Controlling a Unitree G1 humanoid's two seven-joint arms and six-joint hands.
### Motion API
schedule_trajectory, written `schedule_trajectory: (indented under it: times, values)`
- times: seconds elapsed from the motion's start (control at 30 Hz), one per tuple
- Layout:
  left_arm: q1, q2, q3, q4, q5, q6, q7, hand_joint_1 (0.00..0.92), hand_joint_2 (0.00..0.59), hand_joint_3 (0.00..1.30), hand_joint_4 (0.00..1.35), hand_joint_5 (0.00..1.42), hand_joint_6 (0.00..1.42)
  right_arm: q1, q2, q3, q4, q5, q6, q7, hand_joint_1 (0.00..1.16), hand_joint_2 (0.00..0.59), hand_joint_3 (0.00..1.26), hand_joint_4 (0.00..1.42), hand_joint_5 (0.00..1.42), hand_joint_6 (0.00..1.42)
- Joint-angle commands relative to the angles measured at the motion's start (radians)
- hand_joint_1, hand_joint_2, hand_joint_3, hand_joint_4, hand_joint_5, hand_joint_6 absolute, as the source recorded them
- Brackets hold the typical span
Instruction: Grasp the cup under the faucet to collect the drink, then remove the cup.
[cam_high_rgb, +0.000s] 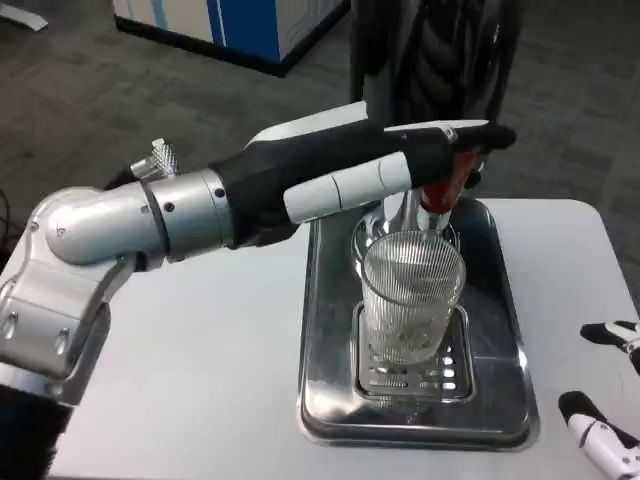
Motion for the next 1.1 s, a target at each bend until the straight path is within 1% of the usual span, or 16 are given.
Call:
schedule_trajectory:
  times: [0.03, 0.2, 0.47, 0.7, 0.8, 0.9, 0.97, 1.0, 1.1]
  values:
    - [0.048, 0.029, -0.064, -0.007, 0.082, -0.014, -0.030, 0.000, 0.041, 0.09, 0.00, 0.09, 0.01, 0.014, -0.015, -0.025, -0.019, 0.037, 0.013, 0.008, 0.30, 0.415, 0.17, 0.07, 0.09, 0.00]
    - [0.053, 0.033, -0.081, -0.017, 0.122, -0.055, -0.008, 0.000, 0.045, 0.07, 0.00, 0.07, 0.00, 0.013, -0.023, -0.042, -0.021, 0.065, 0.013, 0.004, 0.30, 0.415, 0.18, 0.08, 0.09, 0.00]
    - [0.047, 0.040, -0.106, -0.019, 0.190, -0.111, 0.015, 0.000, 0.047, 0.04, 0.00, 0.04, 0.00, 0.012, -0.037, -0.056, -0.019, 0.092, 0.022, -0.002, 0.30, 0.415, 0.18, 0.08, 0.09, 0.00]
    - [0.048, 0.042, -0.126, -0.030, 0.234, -0.144, 0.021, 0.000, 0.047, 0.02, 0.00, 0.02, 0.00, 0.019, -0.033, -0.056, -0.021, 0.106, 0.024, -0.010, 0.30, 0.415, 0.18, 0.08, 0.09, 0.00]
    - [0.047, 0.045, -0.132, -0.033, 0.248, -0.158, 0.024, 0.000, 0.047, 0.02, 0.00, 0.01, 0.00, 0.018, -0.025, -0.057, -0.021, 0.128, 0.030, -0.011, 0.30, 0.409, 0.16, 0.07, 0.09, 0.00]
    - [0.049, 0.049, -0.137, -0.037, 0.262, -0.166, 0.026, 0.000, 0.047, 0.02, 0.00, 0.01, 0.00, 0.008, -0.024, -0.061, -0.016, 0.185, 0.052, -0.003, 0.31, 0.380, 0.11, 0.04, 0.09, 0.00]
    - [0.049, 0.052, -0.139, -0.038, 0.268, -0.168, 0.028, 0.000, 0.047, 0.02, 0.00, 0.00, 0.00, -0.004, -0.023, -0.071, -0.006, 0.246, 0.068, 0.002, 0.33, 0.361, 0.08, 0.03, 0.09, 0.00]
    - [0.050, 0.054, -0.139, -0.039, 0.271, -0.169, 0.030, 0.000, 0.047, 0.01, 0.00, 0.00, 0.00, -0.011, -0.023, -0.076, 0.000, 0.278, 0.070, 0.000, 0.36, 0.347, 0.07, 0.02, 0.09, 0.00]
    - [0.051, 0.060, -0.141, -0.041, 0.274, -0.171, 0.034, 0.000, 0.047, 0.01, 0.00, 0.00, 0.00, -0.023, -0.028, -0.084, 0.015, 0.354, 0.068, -0.013, 0.43, 0.299, 0.02, 0.02, 0.12, 0.06]
